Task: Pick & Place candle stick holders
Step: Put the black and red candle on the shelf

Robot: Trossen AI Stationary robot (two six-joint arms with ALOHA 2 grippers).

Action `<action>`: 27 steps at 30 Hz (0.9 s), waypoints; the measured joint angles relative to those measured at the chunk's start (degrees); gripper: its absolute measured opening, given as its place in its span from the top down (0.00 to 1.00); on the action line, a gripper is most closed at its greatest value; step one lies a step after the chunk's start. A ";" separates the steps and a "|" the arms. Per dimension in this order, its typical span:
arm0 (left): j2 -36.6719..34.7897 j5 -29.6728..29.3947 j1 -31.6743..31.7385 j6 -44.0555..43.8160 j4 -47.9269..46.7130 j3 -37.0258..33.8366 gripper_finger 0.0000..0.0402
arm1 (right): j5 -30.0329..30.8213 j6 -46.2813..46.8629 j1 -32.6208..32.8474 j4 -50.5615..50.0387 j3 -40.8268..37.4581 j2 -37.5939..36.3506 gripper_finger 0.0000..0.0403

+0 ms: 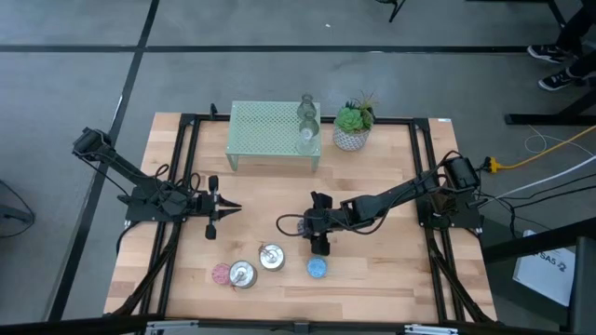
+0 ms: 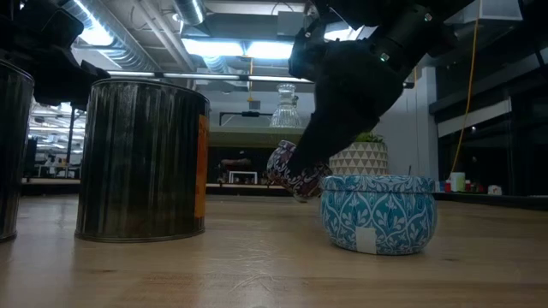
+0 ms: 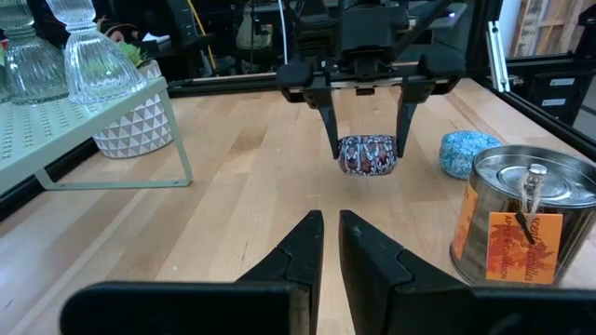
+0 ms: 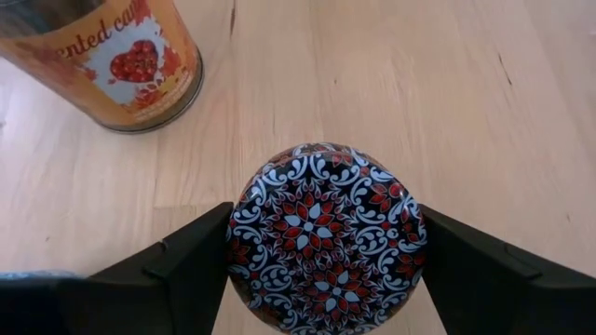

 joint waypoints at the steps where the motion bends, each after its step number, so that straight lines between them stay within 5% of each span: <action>1: 0.02 0.00 0.00 0.00 0.02 -0.02 0.92 | 0.02 0.42 0.02 0.00 0.00 0.00 0.25; 27: 0.02 -2.32 0.03 -13.73 5.20 0.00 0.92 | -0.28 0.74 0.00 0.04 0.00 0.00 0.25</action>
